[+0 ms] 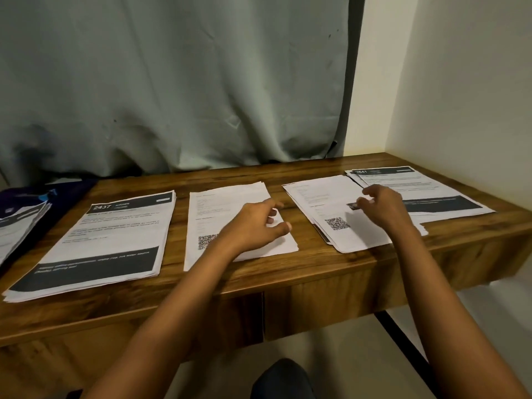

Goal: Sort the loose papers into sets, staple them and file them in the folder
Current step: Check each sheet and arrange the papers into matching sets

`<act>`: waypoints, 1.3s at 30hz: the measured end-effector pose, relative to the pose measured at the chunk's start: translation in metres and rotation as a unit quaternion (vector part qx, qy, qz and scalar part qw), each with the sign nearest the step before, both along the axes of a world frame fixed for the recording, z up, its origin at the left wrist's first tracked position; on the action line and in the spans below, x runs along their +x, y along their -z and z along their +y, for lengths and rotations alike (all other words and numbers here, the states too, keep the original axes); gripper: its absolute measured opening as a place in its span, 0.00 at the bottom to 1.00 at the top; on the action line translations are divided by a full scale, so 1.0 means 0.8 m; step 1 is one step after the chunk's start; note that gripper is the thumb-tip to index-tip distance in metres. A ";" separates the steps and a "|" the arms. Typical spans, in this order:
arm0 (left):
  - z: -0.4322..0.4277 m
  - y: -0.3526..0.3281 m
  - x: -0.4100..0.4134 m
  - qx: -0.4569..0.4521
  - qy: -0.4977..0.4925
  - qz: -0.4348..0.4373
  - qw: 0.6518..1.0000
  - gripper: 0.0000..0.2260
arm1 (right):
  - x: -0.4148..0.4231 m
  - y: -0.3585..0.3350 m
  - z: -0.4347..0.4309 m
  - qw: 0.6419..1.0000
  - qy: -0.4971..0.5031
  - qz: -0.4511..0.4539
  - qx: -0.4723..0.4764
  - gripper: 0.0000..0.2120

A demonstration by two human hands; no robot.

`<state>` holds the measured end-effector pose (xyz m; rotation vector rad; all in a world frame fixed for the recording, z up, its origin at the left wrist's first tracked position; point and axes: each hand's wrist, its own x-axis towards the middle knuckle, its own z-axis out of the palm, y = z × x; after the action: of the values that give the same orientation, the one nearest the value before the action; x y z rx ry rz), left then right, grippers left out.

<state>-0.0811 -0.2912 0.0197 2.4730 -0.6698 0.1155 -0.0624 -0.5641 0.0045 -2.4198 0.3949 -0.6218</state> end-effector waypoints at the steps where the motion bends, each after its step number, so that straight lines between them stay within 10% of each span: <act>1: -0.015 0.000 0.006 -0.005 0.002 0.004 1.000 0.24 | 0.005 0.000 -0.012 1.000 0.012 0.015 -0.008 0.18; 11: -0.128 0.017 0.049 -0.251 -0.027 0.308 0.917 0.28 | 0.030 0.022 -0.057 0.981 0.040 0.164 -0.094 0.18; 22: -0.177 0.020 0.085 -0.413 -0.154 0.336 0.832 0.16 | 0.036 0.043 -0.055 0.974 0.038 0.191 -0.116 0.25; 32: -0.188 0.039 0.096 -0.254 -0.182 0.227 0.922 0.21 | 0.030 0.043 -0.048 0.974 0.041 0.201 -0.097 0.27; 39: -0.157 0.022 0.089 -0.310 -0.164 0.191 0.917 0.20 | 0.025 0.026 -0.053 0.986 0.019 0.144 -0.084 0.25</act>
<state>-0.0096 -0.4169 0.0023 1.8826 -0.0244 -0.0300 -0.0426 -0.6061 -0.0160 -2.6779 0.5266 -0.3309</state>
